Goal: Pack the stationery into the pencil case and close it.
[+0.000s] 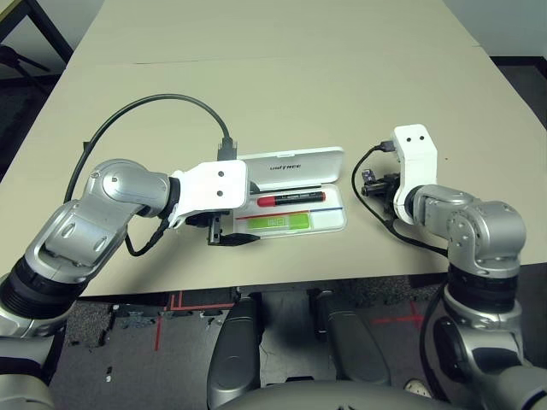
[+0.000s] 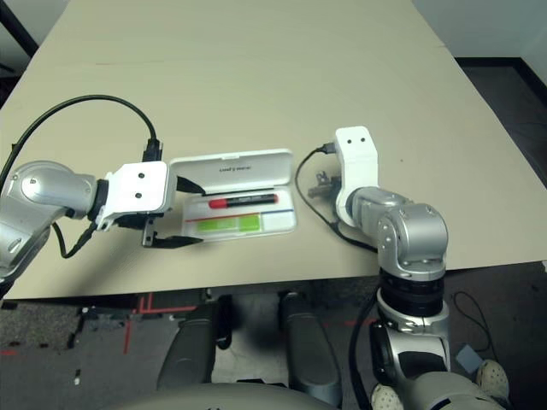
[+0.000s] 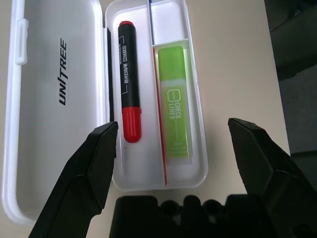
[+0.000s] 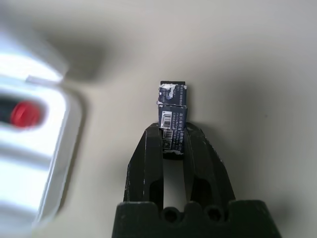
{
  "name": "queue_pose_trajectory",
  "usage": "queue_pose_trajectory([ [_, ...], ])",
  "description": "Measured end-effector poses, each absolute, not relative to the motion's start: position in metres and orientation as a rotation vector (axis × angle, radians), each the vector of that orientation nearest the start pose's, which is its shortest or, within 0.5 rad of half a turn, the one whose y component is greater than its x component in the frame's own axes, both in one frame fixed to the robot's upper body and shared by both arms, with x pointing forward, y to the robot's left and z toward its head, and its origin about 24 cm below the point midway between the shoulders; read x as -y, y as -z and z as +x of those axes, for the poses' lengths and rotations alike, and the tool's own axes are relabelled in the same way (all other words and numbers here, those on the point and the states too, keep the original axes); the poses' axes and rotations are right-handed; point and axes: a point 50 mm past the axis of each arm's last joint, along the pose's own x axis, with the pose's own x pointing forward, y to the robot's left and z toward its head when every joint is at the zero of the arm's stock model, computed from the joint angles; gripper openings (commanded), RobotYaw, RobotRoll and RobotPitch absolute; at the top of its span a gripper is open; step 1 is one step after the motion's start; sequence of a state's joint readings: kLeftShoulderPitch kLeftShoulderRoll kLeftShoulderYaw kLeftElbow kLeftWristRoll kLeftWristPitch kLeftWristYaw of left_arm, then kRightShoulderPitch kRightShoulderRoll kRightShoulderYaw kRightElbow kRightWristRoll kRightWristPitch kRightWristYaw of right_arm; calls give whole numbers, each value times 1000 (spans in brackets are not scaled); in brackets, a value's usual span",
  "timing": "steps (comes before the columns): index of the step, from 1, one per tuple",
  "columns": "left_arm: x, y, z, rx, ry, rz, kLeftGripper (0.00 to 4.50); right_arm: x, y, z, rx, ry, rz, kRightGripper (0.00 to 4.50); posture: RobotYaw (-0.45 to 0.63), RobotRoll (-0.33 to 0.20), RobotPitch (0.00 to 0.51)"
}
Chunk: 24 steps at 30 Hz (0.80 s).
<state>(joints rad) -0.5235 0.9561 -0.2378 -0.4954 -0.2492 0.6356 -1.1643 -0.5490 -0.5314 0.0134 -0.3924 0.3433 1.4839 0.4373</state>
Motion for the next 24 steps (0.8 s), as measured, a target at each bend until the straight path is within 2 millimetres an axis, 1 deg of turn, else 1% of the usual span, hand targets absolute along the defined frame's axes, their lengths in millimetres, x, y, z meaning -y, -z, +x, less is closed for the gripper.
queue_pose_trajectory([
  [2,-158,-198,247,-294,1288,854,4500,183,-171,282,-651,-588,-286,281,72,0,217],
  [5,-159,-198,247,-297,1286,856,4500,198,-191,287,-626,-685,-380,281,71,0,218],
  [7,-159,-198,247,-298,1284,858,4500,205,-197,291,-621,-775,-433,281,71,0,218],
  [9,-160,-198,247,-299,1283,859,4500,209,-199,294,-615,-844,-462,281,68,0,218],
  [12,-162,-199,247,-307,1279,866,4500,210,-204,300,-577,-978,-515,281,70,0,217],
  [17,-164,-200,247,-314,1273,874,4500,209,-228,309,-487,-1217,-635,281,83,0,217],
  [19,-164,-200,247,-317,1271,877,4500,209,-233,309,-483,-1273,-669,281,83,0,217],
  [24,-167,-201,246,-321,1262,875,4500,204,-227,307,-547,-1419,-688,281,93,0,220],
])
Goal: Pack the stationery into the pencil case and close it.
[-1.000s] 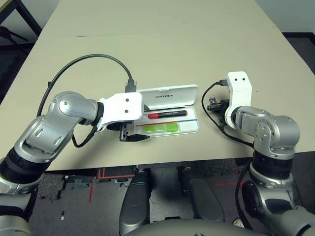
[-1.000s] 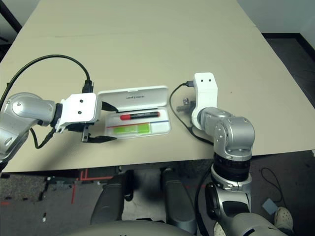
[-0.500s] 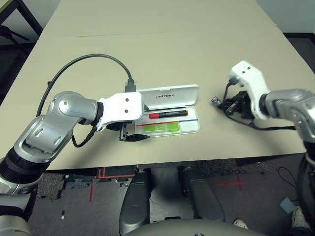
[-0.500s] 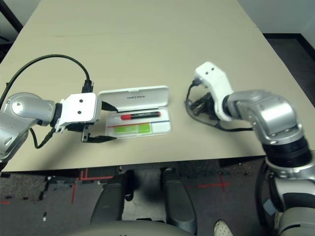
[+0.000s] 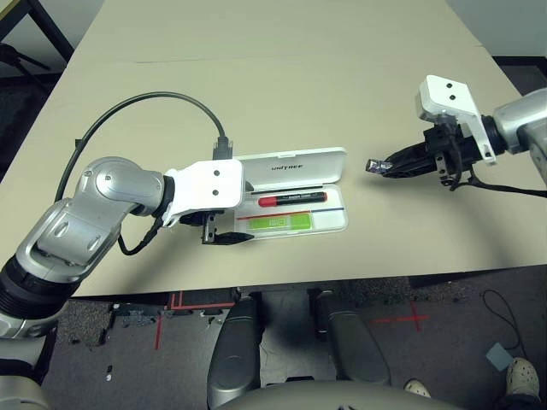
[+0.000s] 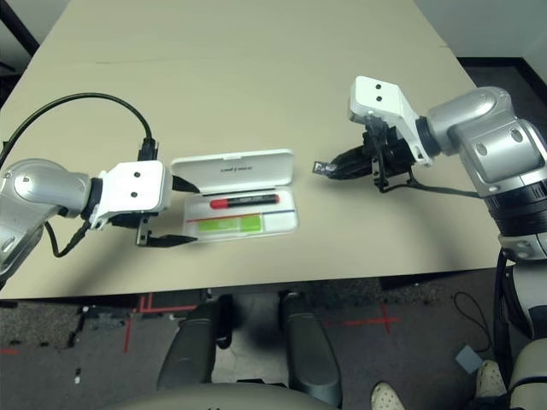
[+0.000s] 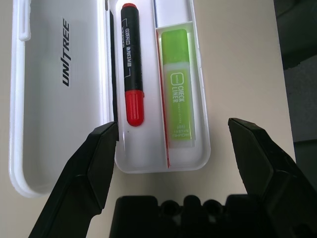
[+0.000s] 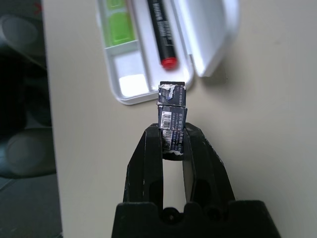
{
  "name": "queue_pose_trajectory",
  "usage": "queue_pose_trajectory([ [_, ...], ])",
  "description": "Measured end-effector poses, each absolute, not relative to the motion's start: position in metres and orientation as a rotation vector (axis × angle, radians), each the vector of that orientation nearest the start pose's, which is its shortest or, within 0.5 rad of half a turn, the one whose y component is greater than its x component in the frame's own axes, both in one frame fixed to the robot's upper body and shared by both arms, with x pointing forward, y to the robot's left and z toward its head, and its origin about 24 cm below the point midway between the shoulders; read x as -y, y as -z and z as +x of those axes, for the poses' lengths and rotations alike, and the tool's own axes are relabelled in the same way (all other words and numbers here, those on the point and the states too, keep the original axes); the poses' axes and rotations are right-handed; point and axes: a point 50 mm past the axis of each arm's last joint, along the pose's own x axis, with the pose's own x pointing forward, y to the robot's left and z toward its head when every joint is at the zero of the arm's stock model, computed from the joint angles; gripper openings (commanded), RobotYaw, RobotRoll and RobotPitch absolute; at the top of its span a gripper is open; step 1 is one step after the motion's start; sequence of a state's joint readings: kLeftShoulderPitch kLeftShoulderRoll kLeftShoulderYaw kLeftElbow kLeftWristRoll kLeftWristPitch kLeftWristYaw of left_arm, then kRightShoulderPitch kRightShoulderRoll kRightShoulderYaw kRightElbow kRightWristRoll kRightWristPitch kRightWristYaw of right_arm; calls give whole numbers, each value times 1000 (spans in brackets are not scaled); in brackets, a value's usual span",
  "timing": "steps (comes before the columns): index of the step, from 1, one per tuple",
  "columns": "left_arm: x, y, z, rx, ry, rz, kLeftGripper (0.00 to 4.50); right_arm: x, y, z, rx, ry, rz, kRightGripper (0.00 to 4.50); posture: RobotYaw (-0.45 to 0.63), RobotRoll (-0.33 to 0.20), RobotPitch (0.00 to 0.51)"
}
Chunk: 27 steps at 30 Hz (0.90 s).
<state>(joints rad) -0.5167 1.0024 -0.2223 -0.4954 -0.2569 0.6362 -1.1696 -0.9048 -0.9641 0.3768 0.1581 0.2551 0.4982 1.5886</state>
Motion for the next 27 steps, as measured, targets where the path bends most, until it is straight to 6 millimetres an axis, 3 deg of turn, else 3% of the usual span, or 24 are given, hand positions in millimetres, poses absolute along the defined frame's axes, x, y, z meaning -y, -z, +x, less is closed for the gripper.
queue_pose_trajectory([
  [6,-168,-201,246,-327,1255,870,4500,191,-223,302,-556,-1490,-687,281,106,0,220],
  [13,-169,-199,245,-340,1253,861,4500,169,-205,293,-556,-1553,-655,281,107,0,216],
  [27,-168,-199,245,-342,1251,860,4500,146,-185,295,-495,-1552,-732,281,124,0,219],
])
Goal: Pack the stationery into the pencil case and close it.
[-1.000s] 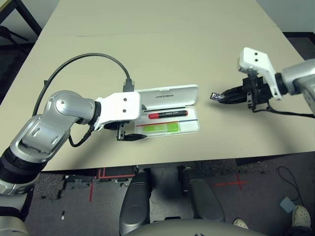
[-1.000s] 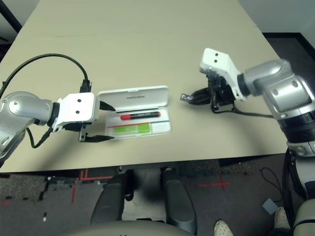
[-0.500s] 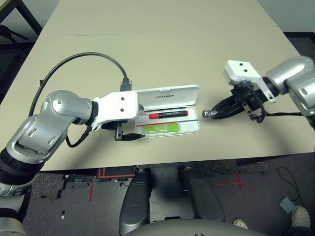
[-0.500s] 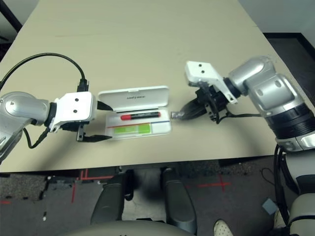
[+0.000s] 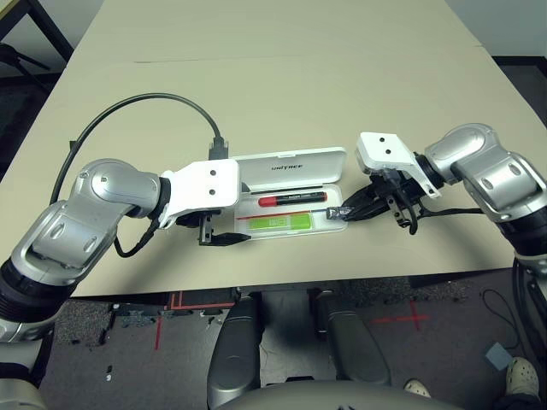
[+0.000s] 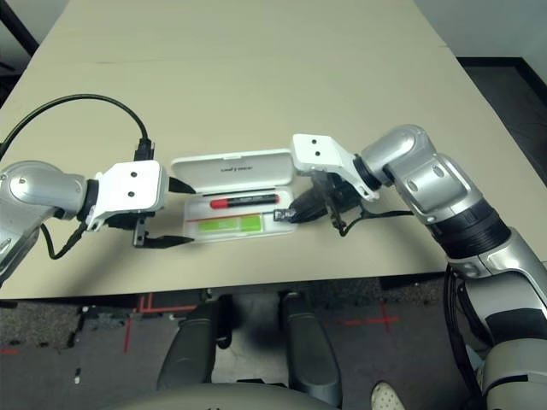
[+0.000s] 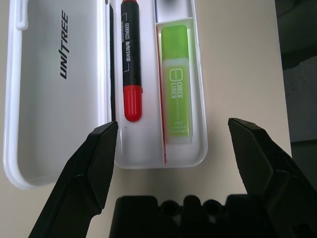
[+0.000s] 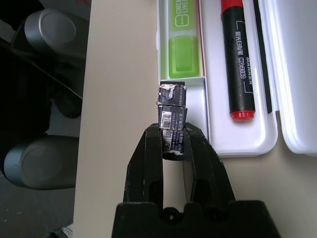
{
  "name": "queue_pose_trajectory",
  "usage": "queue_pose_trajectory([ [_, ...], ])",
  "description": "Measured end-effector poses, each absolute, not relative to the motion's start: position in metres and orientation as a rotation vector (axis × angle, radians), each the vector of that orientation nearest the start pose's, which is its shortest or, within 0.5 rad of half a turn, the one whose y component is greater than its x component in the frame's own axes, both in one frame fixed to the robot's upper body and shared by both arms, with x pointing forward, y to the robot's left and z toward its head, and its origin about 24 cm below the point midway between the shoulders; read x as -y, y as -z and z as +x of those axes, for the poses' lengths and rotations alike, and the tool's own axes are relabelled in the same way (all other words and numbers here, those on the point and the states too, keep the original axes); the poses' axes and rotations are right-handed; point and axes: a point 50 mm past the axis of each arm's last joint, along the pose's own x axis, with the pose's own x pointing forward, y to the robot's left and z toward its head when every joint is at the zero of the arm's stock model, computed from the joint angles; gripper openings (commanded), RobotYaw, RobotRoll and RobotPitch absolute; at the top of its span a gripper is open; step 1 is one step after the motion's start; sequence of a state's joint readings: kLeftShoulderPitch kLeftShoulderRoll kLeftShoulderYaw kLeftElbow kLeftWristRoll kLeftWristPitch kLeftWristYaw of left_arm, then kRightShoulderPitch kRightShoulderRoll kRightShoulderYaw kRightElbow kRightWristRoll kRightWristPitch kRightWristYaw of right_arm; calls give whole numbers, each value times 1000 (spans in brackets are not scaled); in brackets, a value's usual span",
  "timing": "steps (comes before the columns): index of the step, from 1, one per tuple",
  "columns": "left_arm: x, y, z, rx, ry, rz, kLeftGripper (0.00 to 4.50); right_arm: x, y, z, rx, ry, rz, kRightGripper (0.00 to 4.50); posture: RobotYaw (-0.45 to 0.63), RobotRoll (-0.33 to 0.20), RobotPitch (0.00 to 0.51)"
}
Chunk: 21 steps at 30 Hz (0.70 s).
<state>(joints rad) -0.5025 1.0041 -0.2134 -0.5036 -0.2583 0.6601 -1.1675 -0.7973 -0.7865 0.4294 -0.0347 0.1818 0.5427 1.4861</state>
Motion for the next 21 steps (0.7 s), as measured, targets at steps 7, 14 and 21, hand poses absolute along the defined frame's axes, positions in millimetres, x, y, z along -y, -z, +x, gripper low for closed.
queue_pose_trajectory([
  [7,-169,-199,245,-345,1246,856,4500,138,-176,299,-490,-1561,-755,281,123,0,220],
  [14,-169,-199,245,-346,1244,856,4500,134,-169,302,-480,-1555,-777,281,122,0,218],
  [21,-169,-199,245,-346,1244,856,4500,130,-161,302,-482,-1555,-802,1039,122,0,220],
])
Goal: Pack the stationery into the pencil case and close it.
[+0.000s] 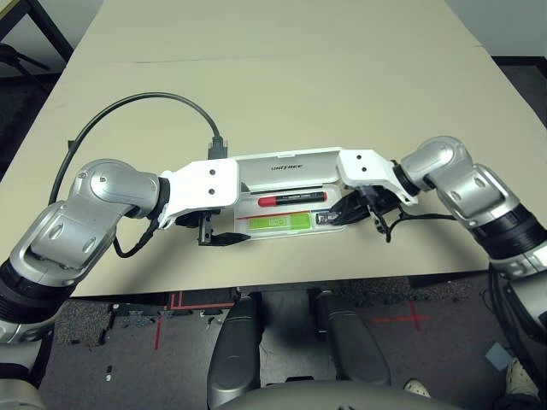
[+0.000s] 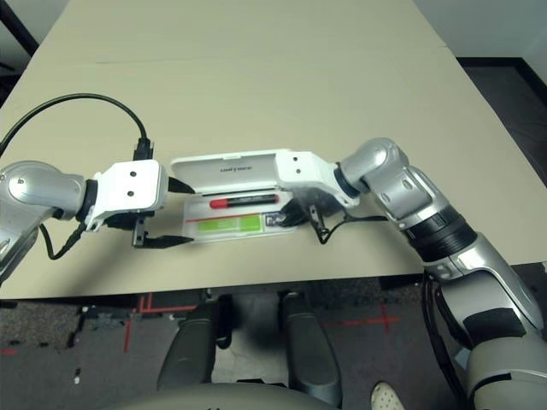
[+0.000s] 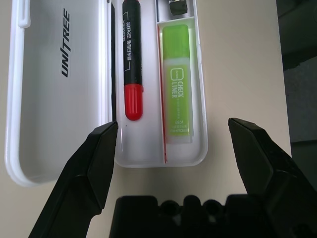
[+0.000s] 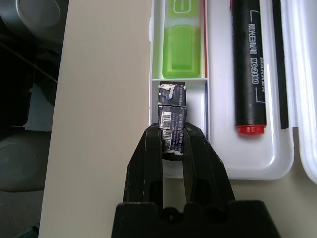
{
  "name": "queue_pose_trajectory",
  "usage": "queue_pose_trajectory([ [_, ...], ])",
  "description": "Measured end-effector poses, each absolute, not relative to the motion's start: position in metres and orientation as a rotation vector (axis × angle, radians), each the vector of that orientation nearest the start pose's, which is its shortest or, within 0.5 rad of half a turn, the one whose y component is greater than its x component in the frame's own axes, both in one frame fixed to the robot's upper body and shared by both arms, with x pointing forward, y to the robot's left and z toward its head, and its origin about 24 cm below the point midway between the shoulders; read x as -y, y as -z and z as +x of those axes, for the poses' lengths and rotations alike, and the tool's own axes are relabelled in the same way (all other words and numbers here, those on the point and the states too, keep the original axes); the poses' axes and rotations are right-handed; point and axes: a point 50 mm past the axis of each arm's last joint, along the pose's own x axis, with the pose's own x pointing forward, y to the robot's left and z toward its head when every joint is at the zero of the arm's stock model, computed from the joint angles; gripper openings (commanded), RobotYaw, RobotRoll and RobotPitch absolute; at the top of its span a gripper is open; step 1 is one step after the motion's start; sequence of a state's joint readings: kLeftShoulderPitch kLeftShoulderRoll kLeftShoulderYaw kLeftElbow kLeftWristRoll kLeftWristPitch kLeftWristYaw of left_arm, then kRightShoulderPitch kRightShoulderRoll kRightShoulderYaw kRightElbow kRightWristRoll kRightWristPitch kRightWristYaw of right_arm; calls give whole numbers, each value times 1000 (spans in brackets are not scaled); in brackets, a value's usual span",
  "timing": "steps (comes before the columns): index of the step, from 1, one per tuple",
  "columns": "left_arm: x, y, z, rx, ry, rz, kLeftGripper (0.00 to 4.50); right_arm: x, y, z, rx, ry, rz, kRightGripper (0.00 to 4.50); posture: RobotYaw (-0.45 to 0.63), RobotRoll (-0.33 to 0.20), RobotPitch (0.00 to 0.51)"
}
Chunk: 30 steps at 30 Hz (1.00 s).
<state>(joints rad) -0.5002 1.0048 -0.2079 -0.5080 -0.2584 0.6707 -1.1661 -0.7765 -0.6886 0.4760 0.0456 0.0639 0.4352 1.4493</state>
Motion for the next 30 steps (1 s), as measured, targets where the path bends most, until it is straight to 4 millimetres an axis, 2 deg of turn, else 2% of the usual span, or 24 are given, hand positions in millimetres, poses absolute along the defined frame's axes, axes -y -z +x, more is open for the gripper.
queue_pose_trajectory([
  [3,-169,-199,245,-347,1244,856,4500,130,-162,303,-472,-1544,-812,2103,122,0,220],
  [4,-169,-199,245,-347,1244,855,4500,131,-163,302,-469,-1552,-814,2314,122,0,220],
  [10,-170,-198,245,-350,1243,855,4500,137,-170,298,-477,-1607,-792,4488,120,0,219],
  [14,-171,-197,244,-359,1239,852,4500,148,-187,295,-446,-1620,-745,4488,116,0,217],
  [19,-180,-195,242,-388,1210,846,4500,179,-219,291,-454,-1550,-653,4488,107,0,216],
  [25,-187,-191,240,-405,1193,836,4500,205,-237,282,-513,-1475,-568,4488,89,0,211],
  [30,-194,-194,240,-410,1166,844,4500,228,-243,272,-605,-1391,-549,4488,72,0,206],
])
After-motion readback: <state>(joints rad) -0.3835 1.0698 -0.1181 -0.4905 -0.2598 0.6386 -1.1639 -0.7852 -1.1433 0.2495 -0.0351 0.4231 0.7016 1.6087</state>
